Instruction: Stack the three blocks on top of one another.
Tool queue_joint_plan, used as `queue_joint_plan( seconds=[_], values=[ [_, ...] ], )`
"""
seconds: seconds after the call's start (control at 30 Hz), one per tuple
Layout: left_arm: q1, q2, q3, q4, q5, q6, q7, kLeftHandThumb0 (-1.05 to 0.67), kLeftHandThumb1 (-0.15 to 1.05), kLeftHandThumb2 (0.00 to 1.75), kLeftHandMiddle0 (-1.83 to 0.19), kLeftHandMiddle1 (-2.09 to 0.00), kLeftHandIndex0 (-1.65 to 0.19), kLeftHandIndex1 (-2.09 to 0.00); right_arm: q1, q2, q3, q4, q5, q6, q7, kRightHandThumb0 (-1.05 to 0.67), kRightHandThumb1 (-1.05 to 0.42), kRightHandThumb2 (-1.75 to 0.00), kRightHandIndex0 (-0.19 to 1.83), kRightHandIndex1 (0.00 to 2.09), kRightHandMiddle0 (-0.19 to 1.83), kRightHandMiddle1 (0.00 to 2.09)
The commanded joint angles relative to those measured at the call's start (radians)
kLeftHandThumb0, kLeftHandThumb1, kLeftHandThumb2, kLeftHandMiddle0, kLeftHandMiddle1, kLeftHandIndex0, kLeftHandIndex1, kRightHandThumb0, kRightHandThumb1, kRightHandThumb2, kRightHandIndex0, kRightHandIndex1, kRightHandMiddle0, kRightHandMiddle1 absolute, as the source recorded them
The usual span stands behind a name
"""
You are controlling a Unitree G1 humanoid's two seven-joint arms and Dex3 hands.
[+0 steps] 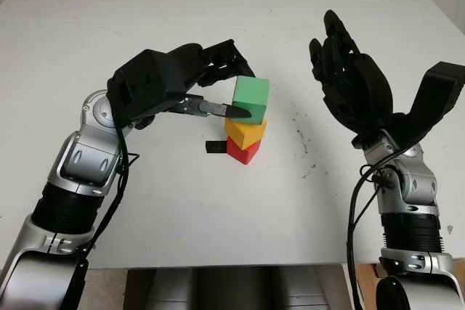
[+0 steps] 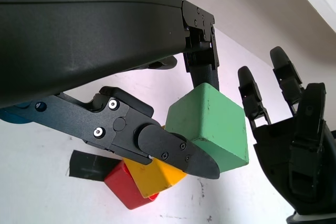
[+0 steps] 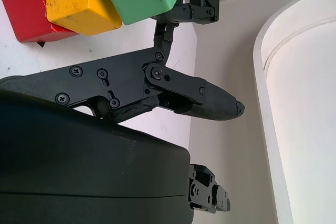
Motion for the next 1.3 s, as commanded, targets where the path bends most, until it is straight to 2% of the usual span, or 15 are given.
queue_joint_plan(
  seconds=[0.0, 0.33, 1.1, 1.23, 1.27],
  values=[
    [0.005, 0.004, -0.002, 0.003, 0.005, -0.014, 0.005, -0.43, 1.05, 0.19, -0.25, -0.05, -0.29, -1.79, 0.003, -0.008, -0.002, -0.009, -0.002, -0.007, 0.003, -0.58, -1.05, -0.66, -0.19, 0.0, -0.14, 0.0],
    [0.015, -0.004, 0.0, 0.018, 0.005, -0.038, 0.012, -0.43, 1.05, 0.19, -0.22, -0.04, -0.26, -1.74, 0.001, -0.007, -0.005, -0.014, -0.009, -0.016, -0.004, -0.56, -1.05, -0.71, -0.19, 0.01, -0.14, 0.01],
    [0.026, -0.007, -0.012, 0.012, 0.032, -0.04, 0.002, -0.45, 1.05, 0.19, -0.17, -0.04, -0.29, -1.62, 0.01, -0.008, -0.012, -0.013, -0.003, -0.014, 0.007, -0.56, -1.05, -0.68, -0.19, 0.01, -0.13, 0.0],
    [0.027, -0.003, -0.017, 0.016, 0.04, -0.052, 0.003, -0.48, 1.05, 0.19, -0.14, -0.04, -0.19, -1.53, 0.012, -0.004, -0.013, -0.018, -0.005, -0.008, -0.002, -0.55, -1.05, -0.69, -0.18, 0.02, -0.12, 0.0],
    [0.027, -0.003, -0.017, 0.015, 0.041, -0.051, 0.002, -0.49, 1.05, 0.17, -0.12, -0.03, -0.14, -1.44, 0.012, -0.002, -0.013, -0.019, -0.006, -0.007, -0.007, -0.56, -1.05, -0.69, -0.18, 0.02, -0.12, 0.0]
  ],
)
